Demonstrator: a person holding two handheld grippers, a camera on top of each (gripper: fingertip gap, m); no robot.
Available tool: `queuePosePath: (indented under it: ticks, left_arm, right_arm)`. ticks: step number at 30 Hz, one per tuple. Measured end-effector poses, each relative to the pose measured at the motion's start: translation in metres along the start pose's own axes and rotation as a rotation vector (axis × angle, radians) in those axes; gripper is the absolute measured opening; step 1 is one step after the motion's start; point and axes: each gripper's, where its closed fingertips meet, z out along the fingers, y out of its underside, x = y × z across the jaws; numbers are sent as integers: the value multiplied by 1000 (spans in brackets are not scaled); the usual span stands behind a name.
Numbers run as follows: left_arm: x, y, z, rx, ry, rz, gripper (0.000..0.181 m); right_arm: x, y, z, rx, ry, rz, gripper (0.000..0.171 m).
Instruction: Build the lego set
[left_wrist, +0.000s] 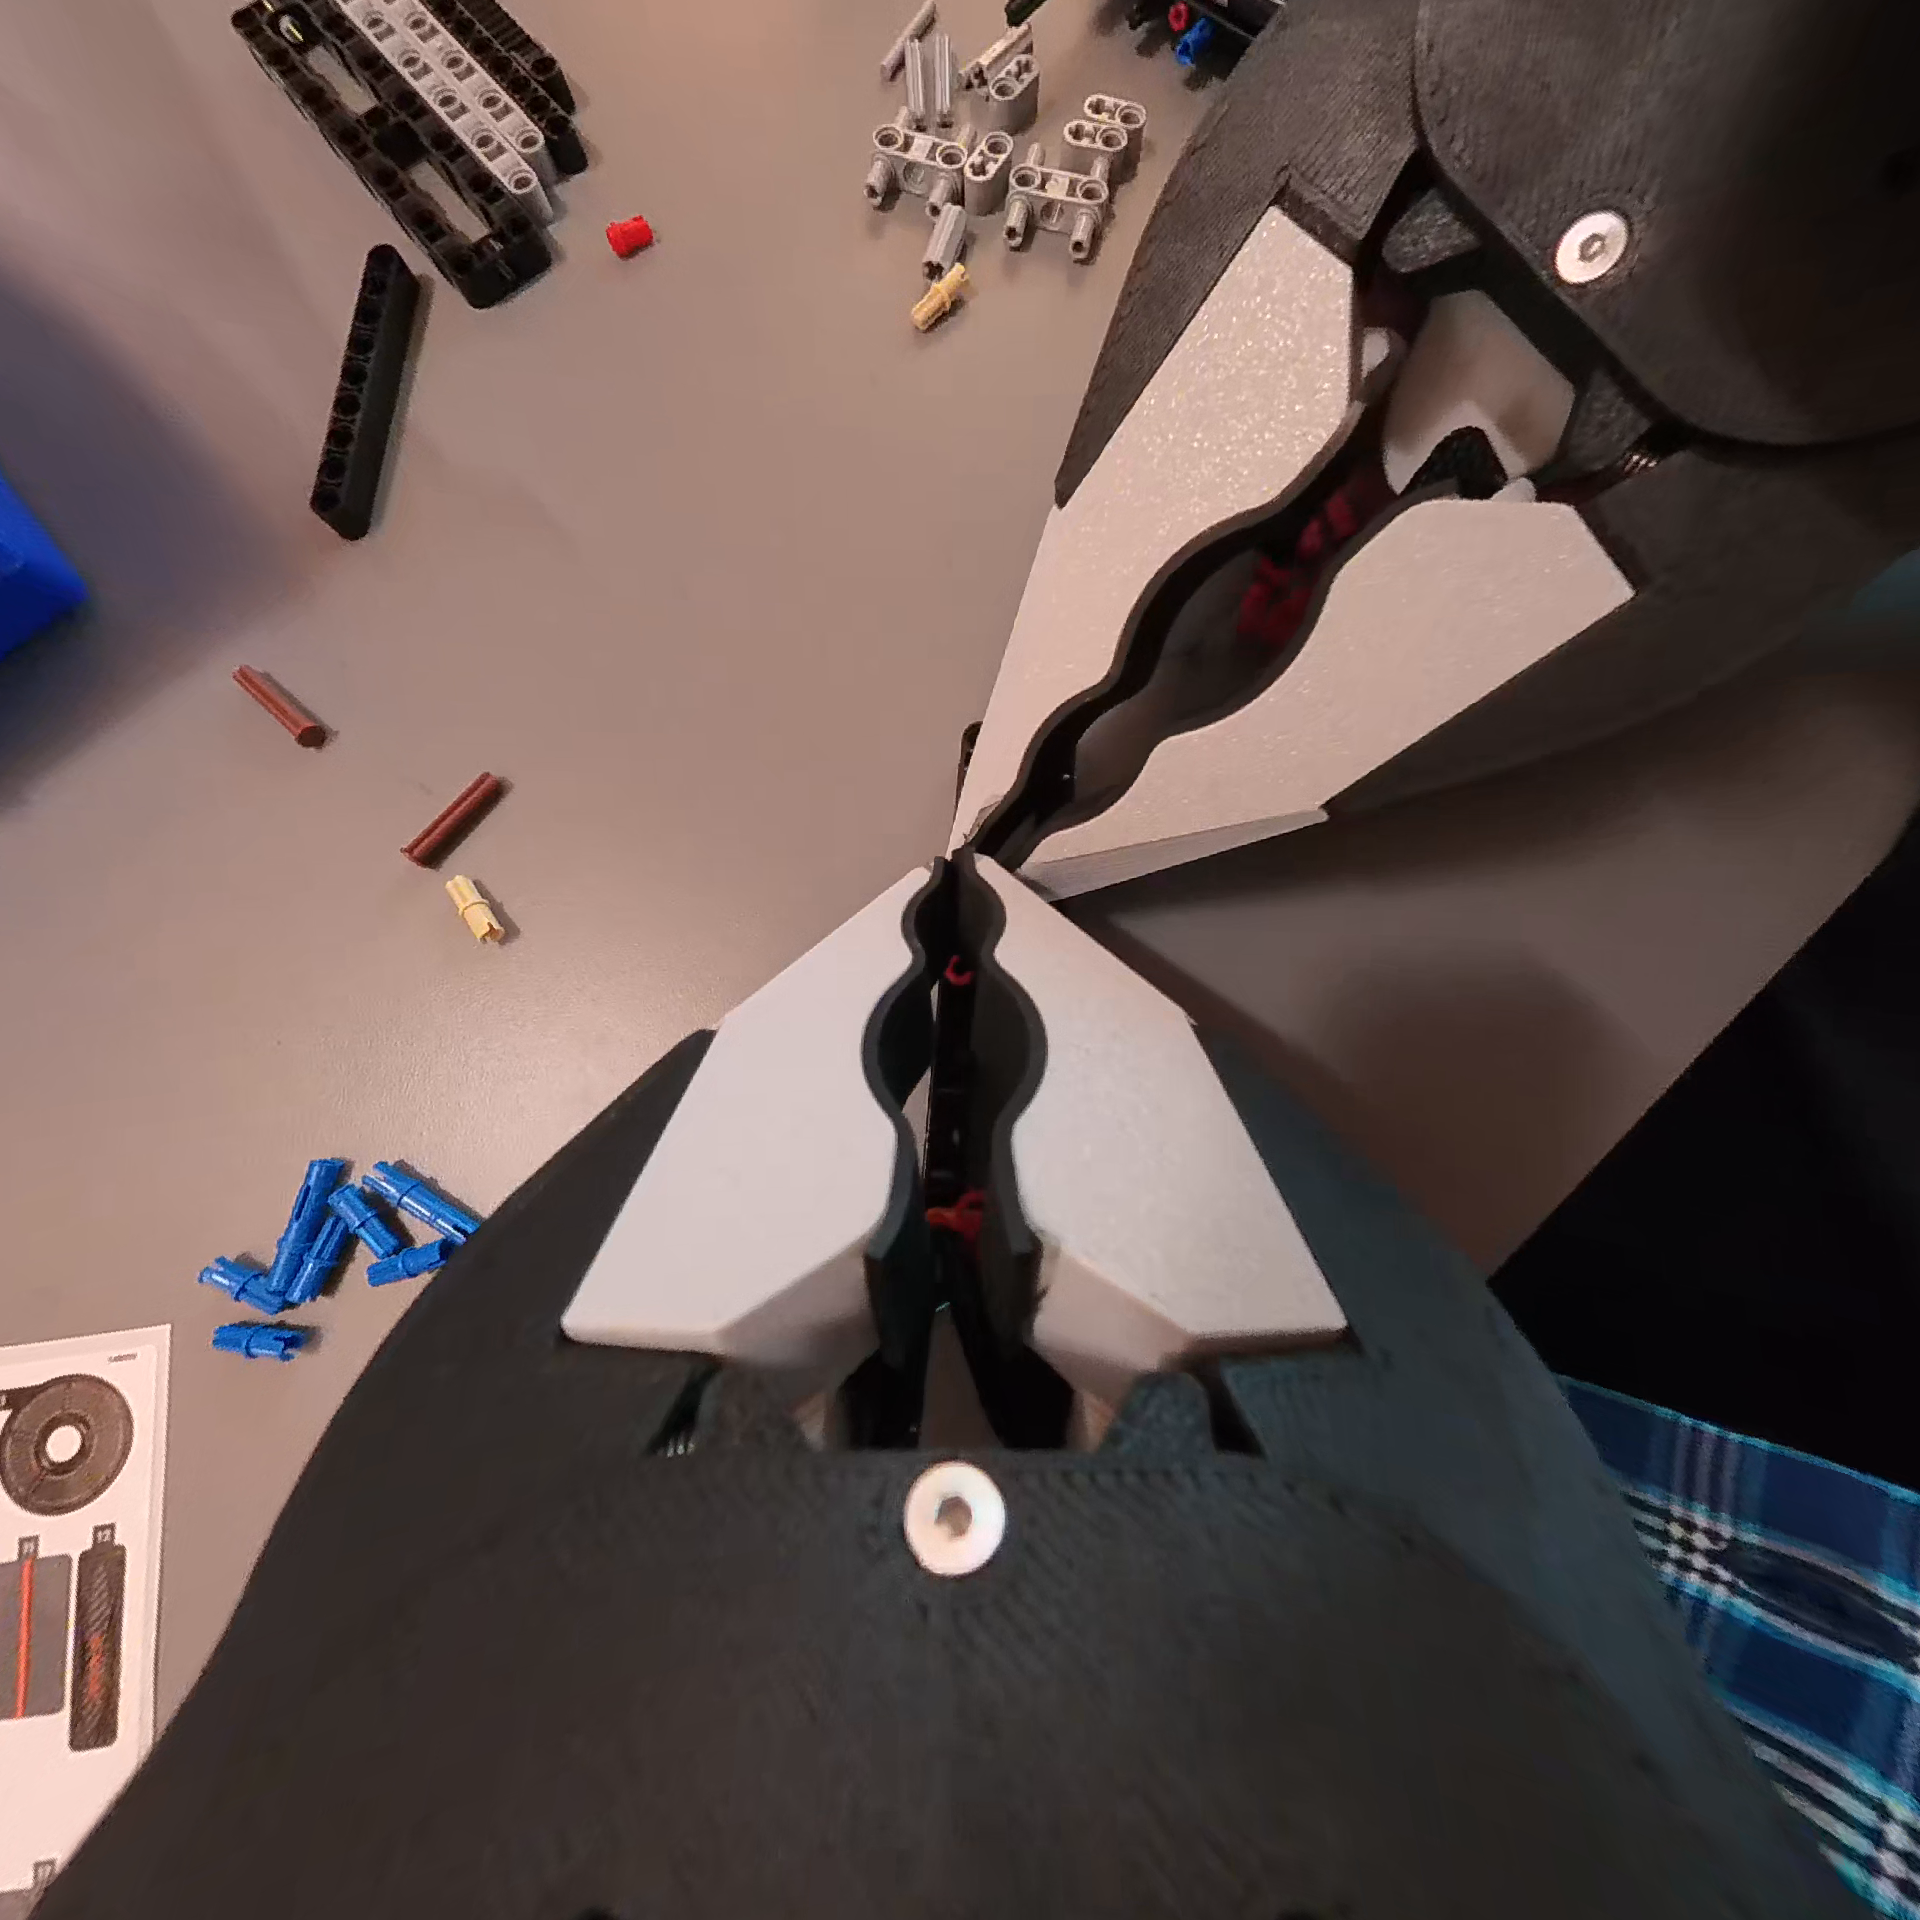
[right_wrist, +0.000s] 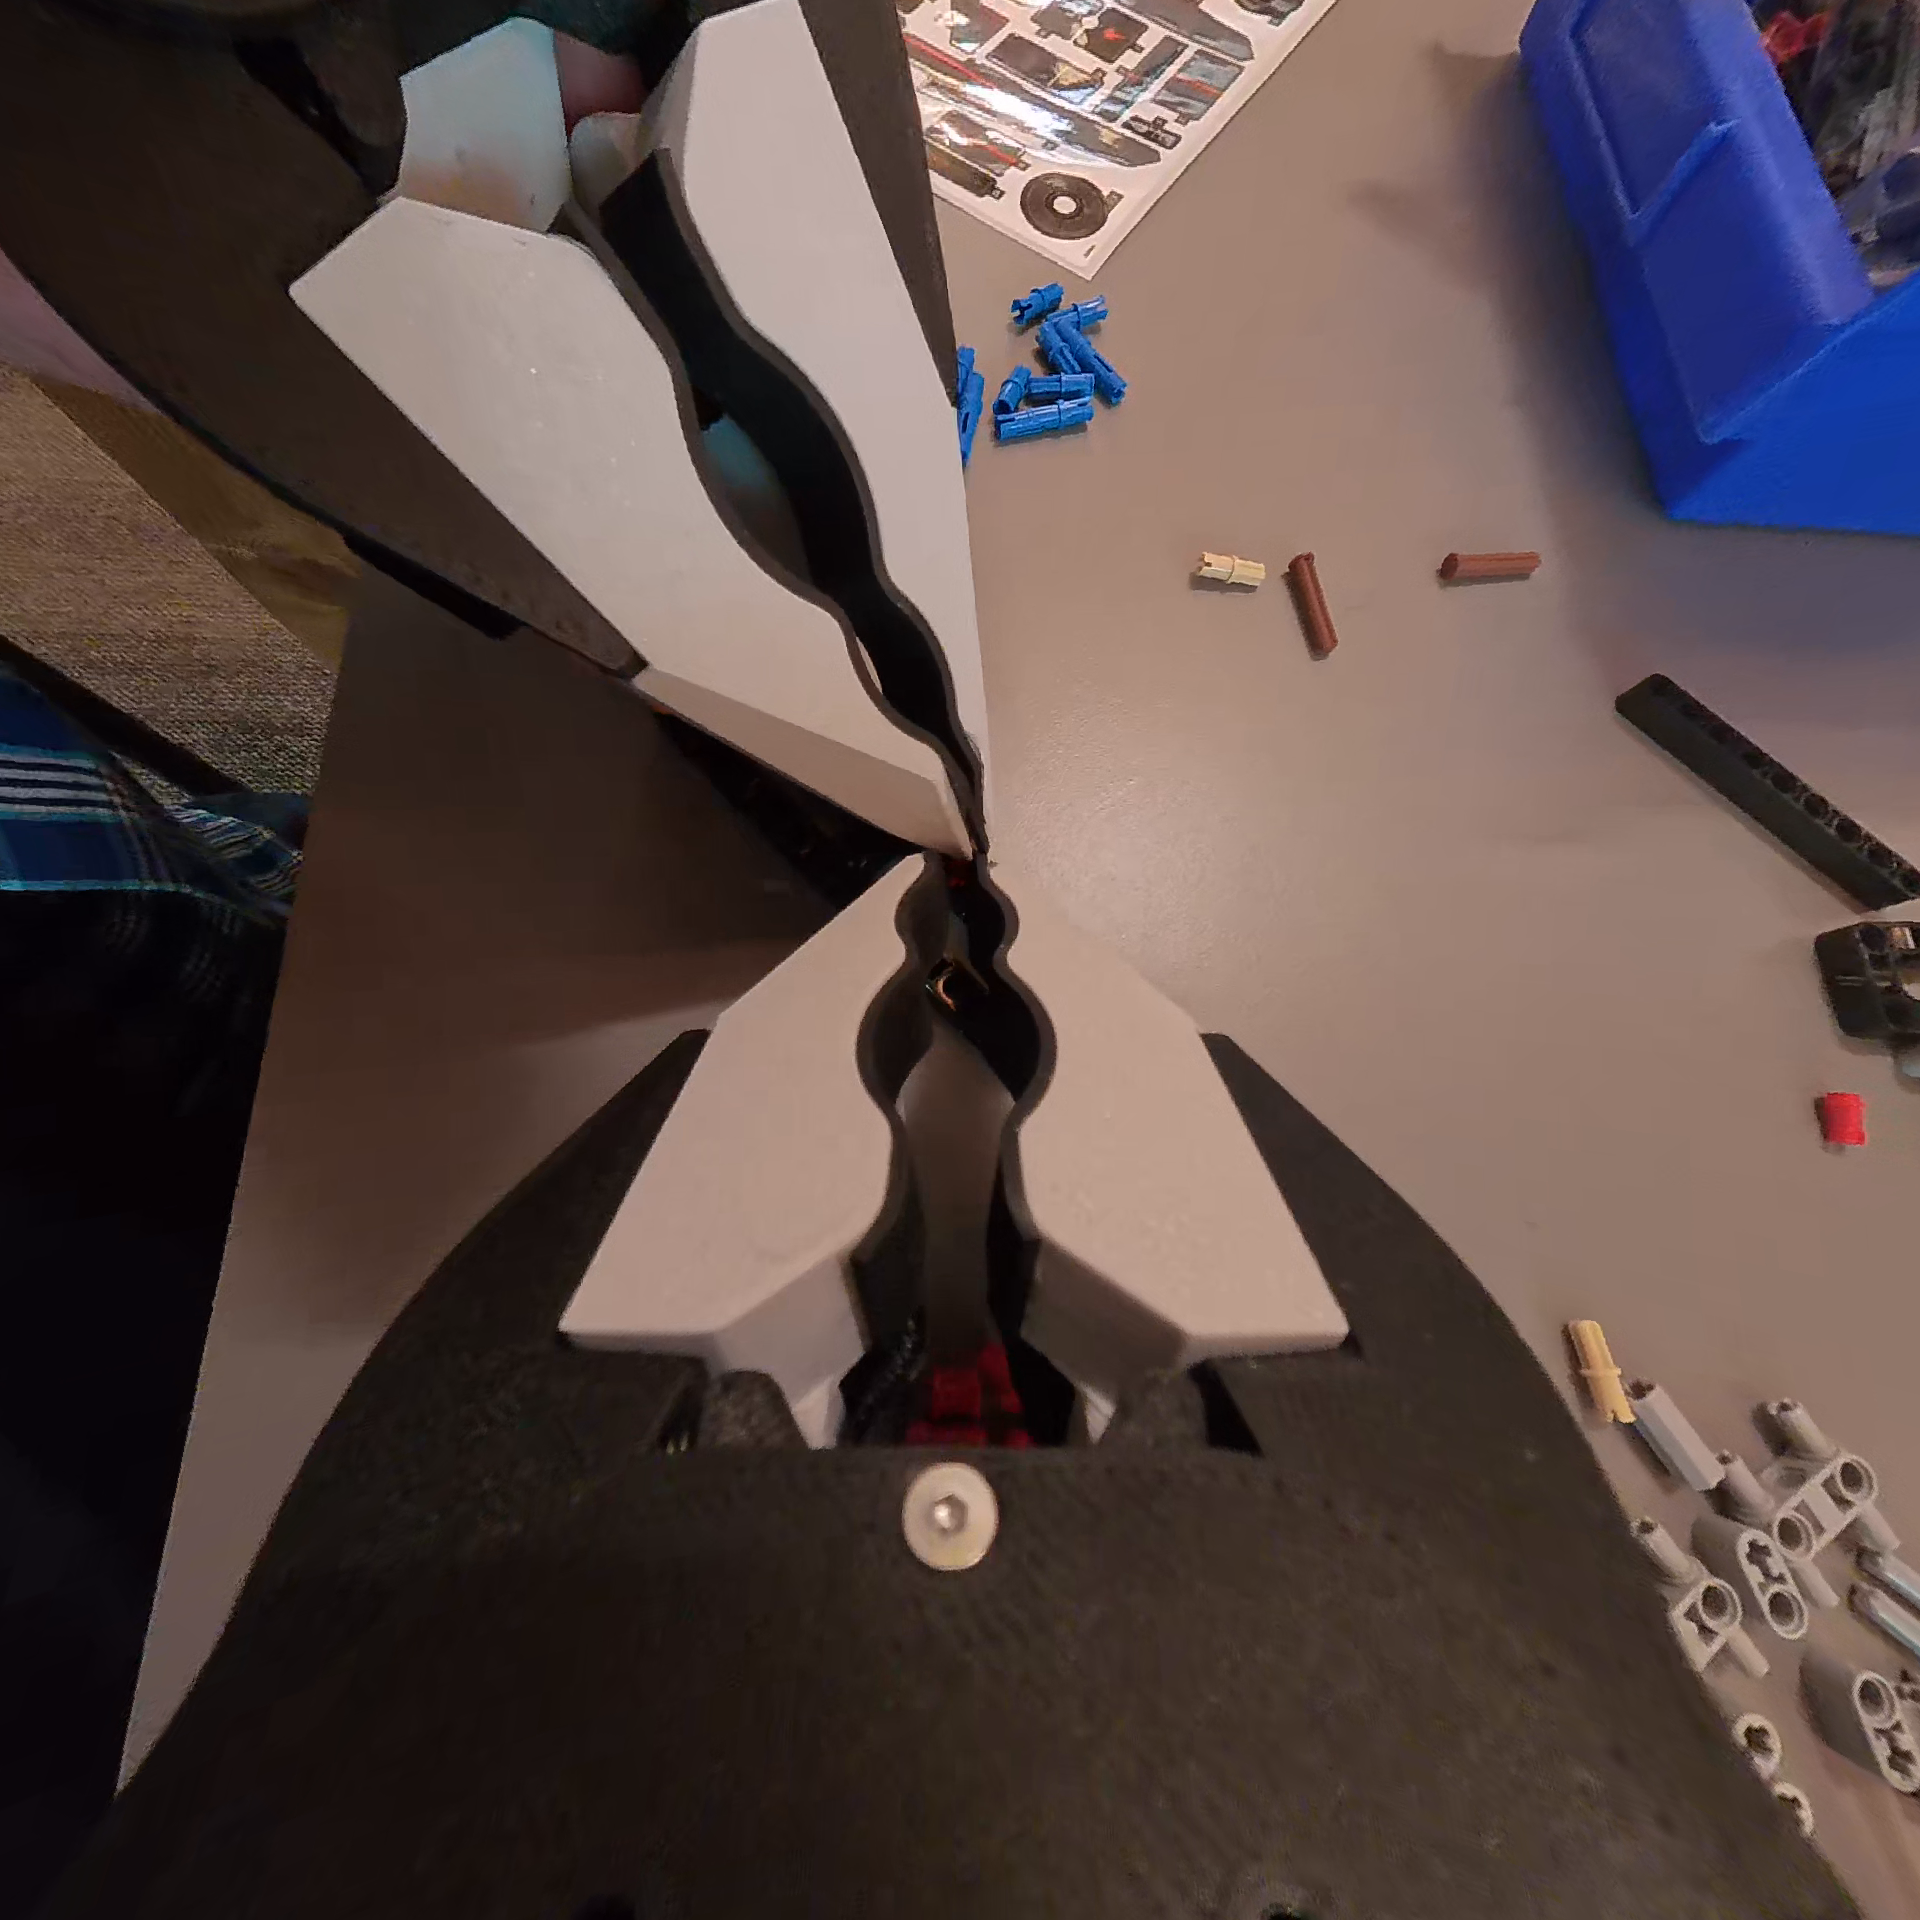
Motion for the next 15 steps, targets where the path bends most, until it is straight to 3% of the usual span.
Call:
queuePosePath:
  ticks: [15]
  left_arm:
    - [-6, 4, 0, -1, 13, -73, 0]
  right_arm:
    - [0, -1, -2, 6, -43, 68, 0]
